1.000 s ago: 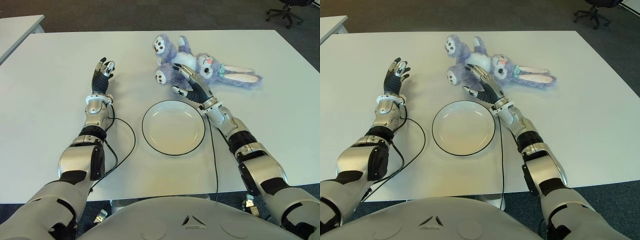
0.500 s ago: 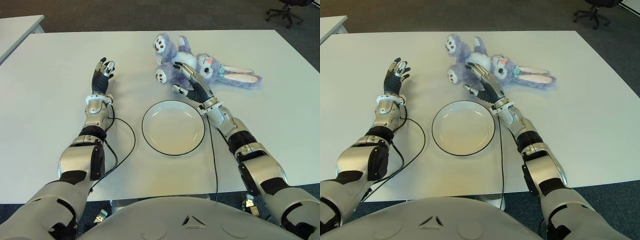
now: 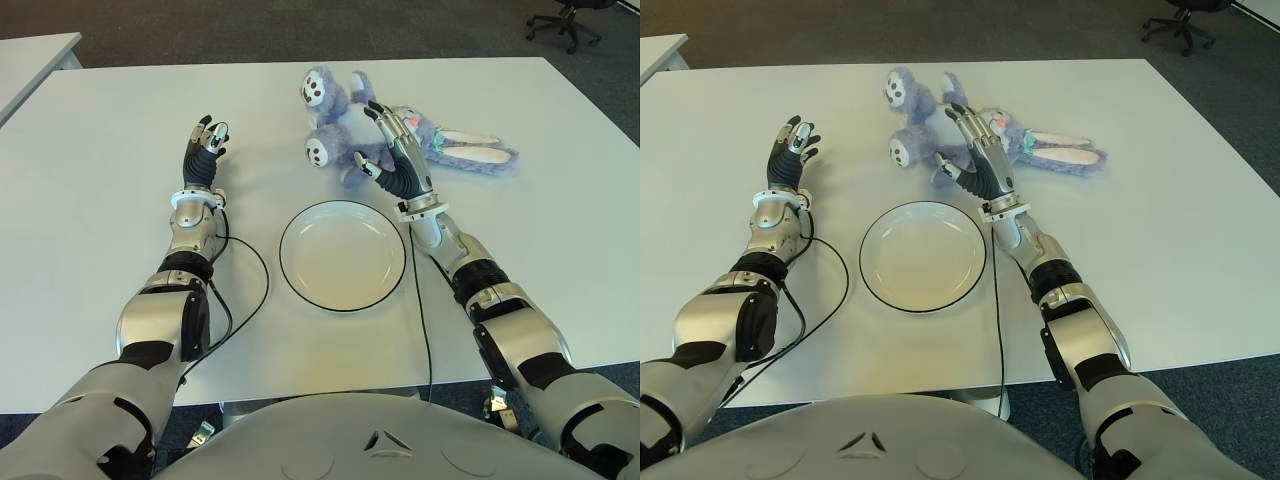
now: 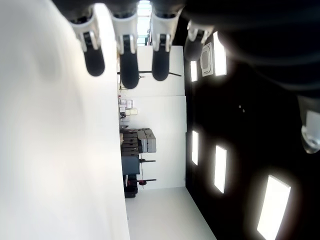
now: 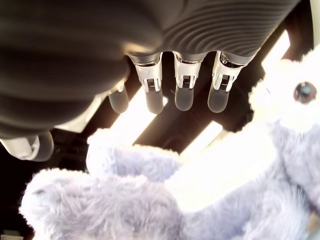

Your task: Put the doll into the plate.

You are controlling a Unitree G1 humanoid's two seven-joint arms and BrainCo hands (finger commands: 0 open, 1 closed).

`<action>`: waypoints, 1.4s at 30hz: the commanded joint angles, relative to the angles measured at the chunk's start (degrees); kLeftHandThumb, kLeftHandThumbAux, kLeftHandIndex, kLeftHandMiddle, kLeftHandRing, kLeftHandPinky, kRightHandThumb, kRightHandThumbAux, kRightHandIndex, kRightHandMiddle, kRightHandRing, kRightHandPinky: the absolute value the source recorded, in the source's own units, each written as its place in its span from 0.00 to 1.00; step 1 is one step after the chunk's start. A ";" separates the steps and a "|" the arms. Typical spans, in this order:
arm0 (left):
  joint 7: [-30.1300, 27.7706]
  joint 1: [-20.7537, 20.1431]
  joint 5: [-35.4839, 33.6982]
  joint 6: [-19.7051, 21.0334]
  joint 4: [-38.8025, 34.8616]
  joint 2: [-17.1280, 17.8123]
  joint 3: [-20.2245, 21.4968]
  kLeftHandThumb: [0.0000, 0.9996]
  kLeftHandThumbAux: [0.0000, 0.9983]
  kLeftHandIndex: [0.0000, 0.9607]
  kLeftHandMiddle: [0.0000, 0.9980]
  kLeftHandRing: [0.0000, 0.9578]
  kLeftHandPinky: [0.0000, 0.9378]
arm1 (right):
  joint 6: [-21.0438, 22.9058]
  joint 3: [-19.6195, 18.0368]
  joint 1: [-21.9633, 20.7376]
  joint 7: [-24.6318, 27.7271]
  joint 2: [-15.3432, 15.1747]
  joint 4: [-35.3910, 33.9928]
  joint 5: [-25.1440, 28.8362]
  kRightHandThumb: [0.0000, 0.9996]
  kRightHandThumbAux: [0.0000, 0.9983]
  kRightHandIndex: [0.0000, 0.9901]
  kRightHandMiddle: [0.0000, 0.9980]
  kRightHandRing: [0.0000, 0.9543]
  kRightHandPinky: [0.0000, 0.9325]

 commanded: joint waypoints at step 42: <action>-0.52 3.87 -0.63 2.88 3.34 -2.10 0.74 0.00 0.39 0.01 0.16 0.19 0.13 | 2.62 16.20 12.13 -11.65 5.99 18.46 -7.51 0.51 0.31 0.00 0.00 0.00 0.00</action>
